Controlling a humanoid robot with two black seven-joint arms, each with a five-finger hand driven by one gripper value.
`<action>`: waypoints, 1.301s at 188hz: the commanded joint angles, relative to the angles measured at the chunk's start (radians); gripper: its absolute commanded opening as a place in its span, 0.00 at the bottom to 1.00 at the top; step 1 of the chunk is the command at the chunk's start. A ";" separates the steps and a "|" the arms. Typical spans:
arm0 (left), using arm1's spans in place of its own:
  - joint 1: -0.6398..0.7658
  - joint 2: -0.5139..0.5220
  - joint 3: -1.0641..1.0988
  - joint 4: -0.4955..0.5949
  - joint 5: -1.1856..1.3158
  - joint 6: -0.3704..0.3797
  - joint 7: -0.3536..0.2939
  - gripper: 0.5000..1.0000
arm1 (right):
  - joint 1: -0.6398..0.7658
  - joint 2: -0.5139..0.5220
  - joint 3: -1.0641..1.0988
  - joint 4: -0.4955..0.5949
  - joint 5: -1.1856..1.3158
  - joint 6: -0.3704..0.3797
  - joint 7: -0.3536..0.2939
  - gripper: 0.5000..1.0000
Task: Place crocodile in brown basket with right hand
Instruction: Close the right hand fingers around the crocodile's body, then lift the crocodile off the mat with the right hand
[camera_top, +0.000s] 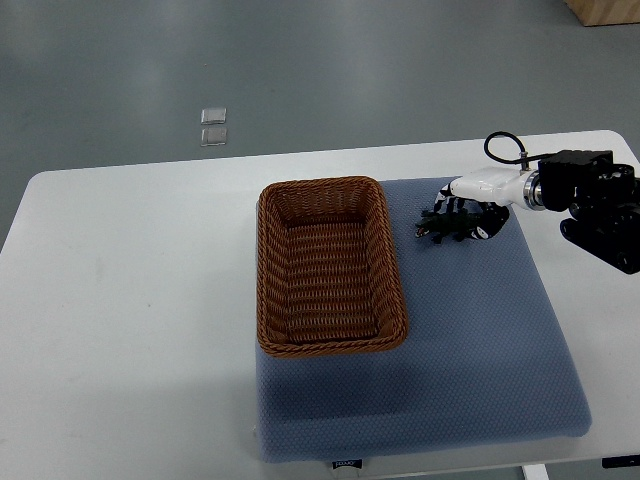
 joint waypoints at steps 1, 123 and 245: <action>0.000 0.000 0.000 0.000 0.000 0.000 0.000 1.00 | 0.004 0.006 0.000 0.000 0.000 0.000 0.002 0.20; 0.000 0.000 0.000 0.000 0.000 0.000 0.000 1.00 | 0.042 0.003 0.009 0.006 0.011 0.000 0.009 0.00; 0.000 0.000 0.000 0.000 0.000 0.000 0.000 1.00 | 0.045 0.013 0.014 0.014 0.034 0.000 0.030 0.00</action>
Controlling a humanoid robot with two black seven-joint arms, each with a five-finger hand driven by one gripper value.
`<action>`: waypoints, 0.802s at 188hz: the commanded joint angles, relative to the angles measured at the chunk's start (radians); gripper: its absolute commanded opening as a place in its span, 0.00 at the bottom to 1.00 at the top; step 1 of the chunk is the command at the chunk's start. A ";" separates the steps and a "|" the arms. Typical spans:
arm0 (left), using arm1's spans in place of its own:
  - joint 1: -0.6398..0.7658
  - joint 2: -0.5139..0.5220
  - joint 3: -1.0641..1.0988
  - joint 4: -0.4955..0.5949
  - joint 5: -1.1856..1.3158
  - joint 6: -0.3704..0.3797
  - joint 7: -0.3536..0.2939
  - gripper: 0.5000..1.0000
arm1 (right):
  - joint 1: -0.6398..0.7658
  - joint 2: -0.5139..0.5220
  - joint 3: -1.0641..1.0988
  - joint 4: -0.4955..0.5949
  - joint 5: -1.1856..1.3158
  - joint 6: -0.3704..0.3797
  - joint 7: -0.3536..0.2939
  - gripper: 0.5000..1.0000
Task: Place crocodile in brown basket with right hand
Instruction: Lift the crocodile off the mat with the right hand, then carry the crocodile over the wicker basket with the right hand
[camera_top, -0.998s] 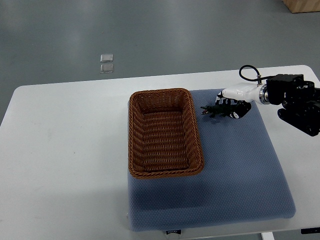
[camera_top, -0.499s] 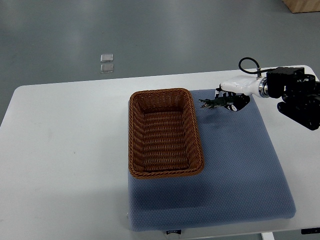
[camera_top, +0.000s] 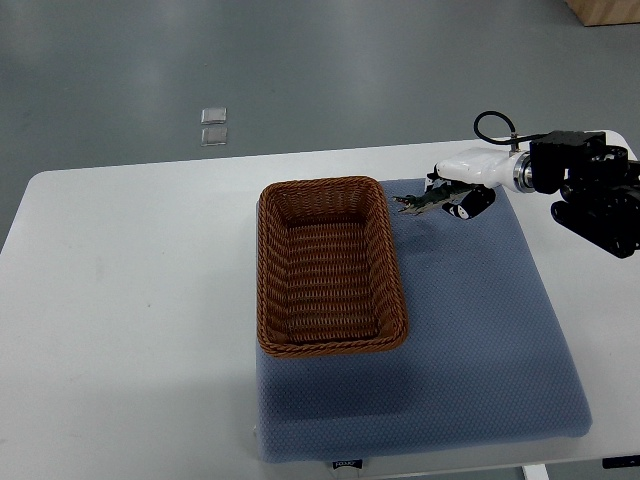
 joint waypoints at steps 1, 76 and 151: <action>0.000 0.000 0.000 0.000 0.000 0.000 0.000 1.00 | -0.001 0.001 0.000 0.006 0.014 0.002 0.011 0.00; 0.000 0.000 0.000 0.000 0.000 0.000 0.000 1.00 | 0.002 -0.004 0.000 0.001 0.032 0.000 0.020 0.00; 0.000 0.000 0.000 0.000 0.000 0.000 0.000 1.00 | 0.020 -0.025 0.002 -0.005 0.034 -0.002 0.022 0.00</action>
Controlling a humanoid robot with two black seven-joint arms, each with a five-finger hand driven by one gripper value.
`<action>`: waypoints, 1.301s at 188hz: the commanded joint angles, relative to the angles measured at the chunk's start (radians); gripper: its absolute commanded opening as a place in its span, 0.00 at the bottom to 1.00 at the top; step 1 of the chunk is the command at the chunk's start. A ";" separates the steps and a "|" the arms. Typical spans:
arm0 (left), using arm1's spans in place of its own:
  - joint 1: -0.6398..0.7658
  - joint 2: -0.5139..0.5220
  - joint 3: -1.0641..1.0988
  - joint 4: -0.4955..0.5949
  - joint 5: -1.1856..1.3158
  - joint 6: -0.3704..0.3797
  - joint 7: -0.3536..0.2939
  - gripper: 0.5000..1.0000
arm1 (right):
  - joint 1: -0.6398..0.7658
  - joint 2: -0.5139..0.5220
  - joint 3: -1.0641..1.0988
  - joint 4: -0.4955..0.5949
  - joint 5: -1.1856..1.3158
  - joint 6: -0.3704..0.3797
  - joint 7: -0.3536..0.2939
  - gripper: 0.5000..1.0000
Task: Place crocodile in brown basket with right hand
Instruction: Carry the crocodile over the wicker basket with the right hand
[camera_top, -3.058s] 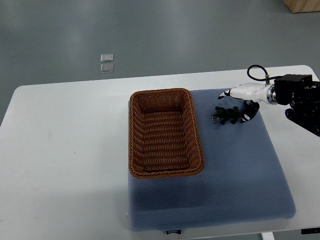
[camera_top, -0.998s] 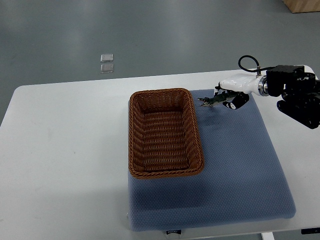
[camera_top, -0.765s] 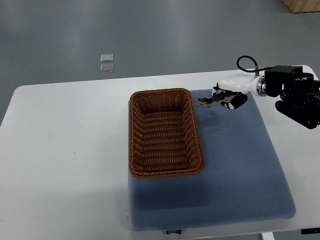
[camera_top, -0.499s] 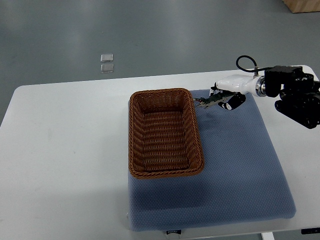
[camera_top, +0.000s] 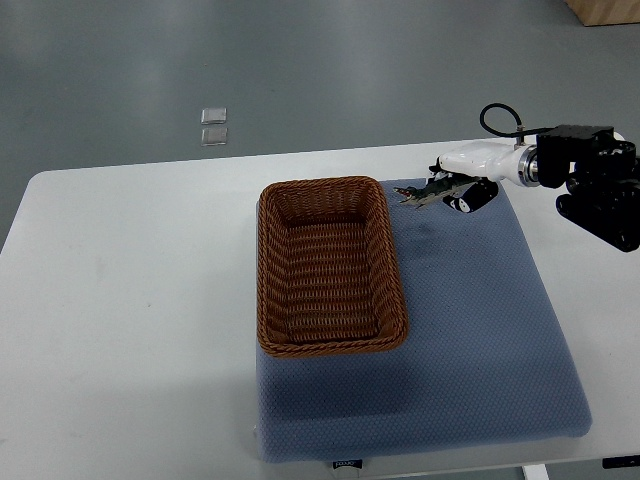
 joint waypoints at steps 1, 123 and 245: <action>0.000 0.000 0.000 0.000 0.000 0.000 0.000 1.00 | 0.006 -0.008 0.000 0.000 0.001 -0.001 0.002 0.00; 0.000 0.000 0.000 0.000 0.000 0.000 0.000 1.00 | 0.132 0.055 0.047 0.147 0.029 -0.060 0.038 0.00; 0.000 0.000 0.000 0.000 0.000 0.000 0.000 1.00 | -0.003 0.220 0.035 0.140 0.018 -0.189 0.034 0.11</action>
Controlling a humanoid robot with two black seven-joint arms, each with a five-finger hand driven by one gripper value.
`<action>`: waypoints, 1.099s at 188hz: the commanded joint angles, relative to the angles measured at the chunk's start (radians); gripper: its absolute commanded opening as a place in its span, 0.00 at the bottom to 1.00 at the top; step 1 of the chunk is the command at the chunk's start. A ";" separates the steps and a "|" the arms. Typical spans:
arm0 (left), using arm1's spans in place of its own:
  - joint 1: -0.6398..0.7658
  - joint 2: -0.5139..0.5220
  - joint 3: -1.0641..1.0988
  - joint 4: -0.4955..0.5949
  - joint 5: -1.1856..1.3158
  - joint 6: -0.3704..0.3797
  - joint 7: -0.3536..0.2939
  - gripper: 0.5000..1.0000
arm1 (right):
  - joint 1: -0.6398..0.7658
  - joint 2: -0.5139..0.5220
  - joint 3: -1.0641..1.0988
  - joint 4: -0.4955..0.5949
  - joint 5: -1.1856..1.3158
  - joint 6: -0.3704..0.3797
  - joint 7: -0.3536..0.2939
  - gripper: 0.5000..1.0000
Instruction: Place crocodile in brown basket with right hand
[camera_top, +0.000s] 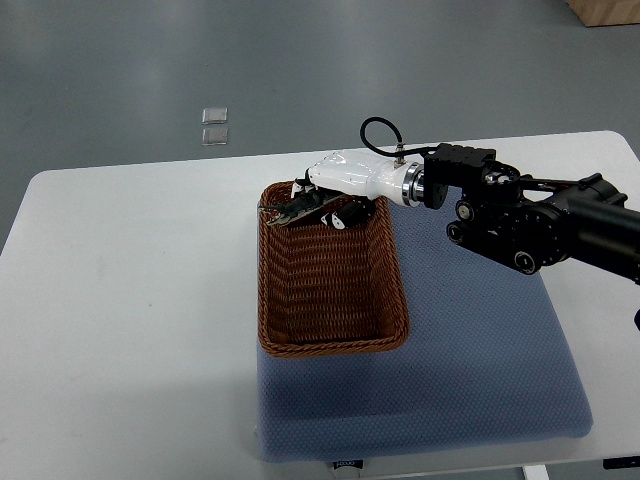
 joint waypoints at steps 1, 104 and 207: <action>0.000 0.000 0.000 0.000 0.000 0.000 0.000 1.00 | -0.011 -0.001 0.000 -0.001 0.004 -0.003 -0.001 0.16; 0.000 0.000 0.000 0.000 0.000 0.000 0.000 1.00 | -0.013 -0.056 0.015 0.002 0.115 -0.021 0.000 0.86; 0.000 0.000 0.000 0.000 0.000 0.000 0.000 1.00 | -0.064 -0.204 0.100 0.002 0.945 0.273 -0.118 0.86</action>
